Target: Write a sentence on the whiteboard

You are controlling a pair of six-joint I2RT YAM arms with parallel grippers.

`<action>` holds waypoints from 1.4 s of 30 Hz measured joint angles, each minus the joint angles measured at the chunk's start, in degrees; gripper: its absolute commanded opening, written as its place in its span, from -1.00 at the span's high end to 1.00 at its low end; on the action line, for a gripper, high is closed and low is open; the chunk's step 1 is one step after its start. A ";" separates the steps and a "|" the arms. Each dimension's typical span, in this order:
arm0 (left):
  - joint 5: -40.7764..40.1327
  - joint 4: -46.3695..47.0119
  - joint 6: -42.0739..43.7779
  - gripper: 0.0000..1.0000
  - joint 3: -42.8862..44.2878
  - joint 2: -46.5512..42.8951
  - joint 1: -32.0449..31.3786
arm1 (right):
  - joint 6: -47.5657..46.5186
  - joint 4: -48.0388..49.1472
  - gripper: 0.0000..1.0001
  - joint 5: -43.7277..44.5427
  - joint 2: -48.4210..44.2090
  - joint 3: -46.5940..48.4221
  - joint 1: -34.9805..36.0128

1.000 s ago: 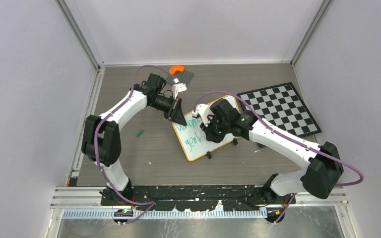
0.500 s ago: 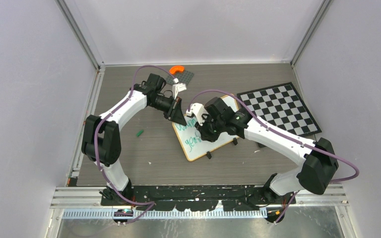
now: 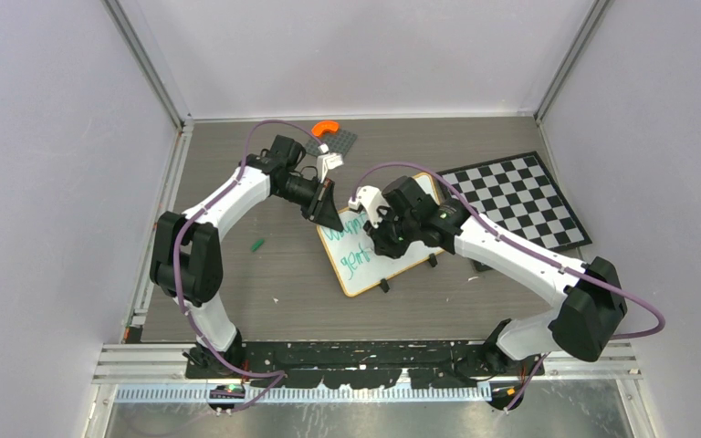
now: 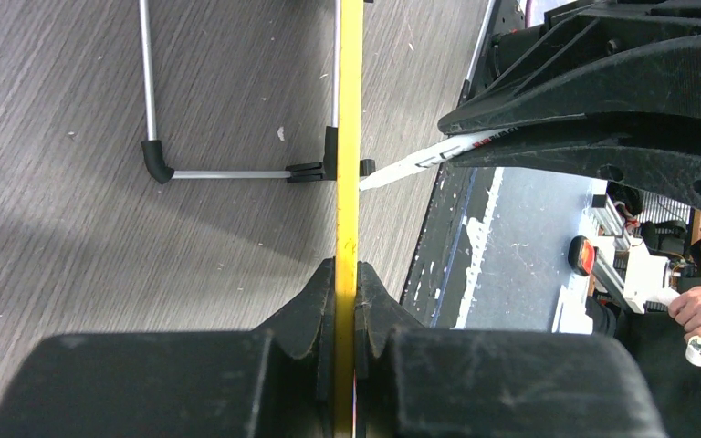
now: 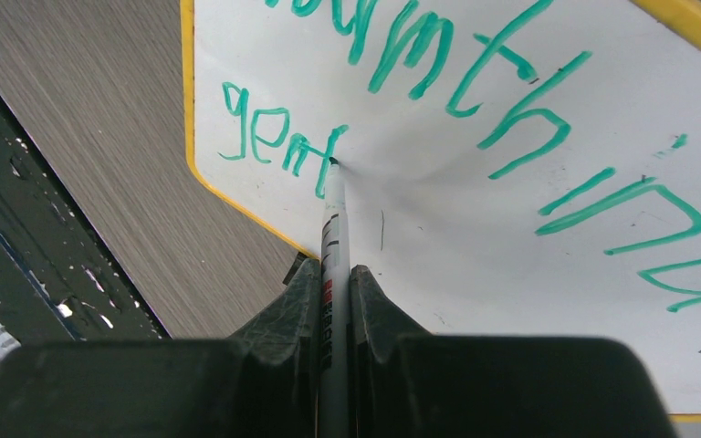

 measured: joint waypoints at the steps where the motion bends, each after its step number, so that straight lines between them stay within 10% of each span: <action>1: 0.00 0.02 0.00 1.00 0.00 0.00 0.00 | 0.00 0.00 0.99 0.02 -0.11 0.00 -0.13; 42: 0.02 0.00 -0.02 1.00 0.00 0.00 0.00 | 2.03 1.53 0.99 -2.14 -3.28 -0.74 -2.69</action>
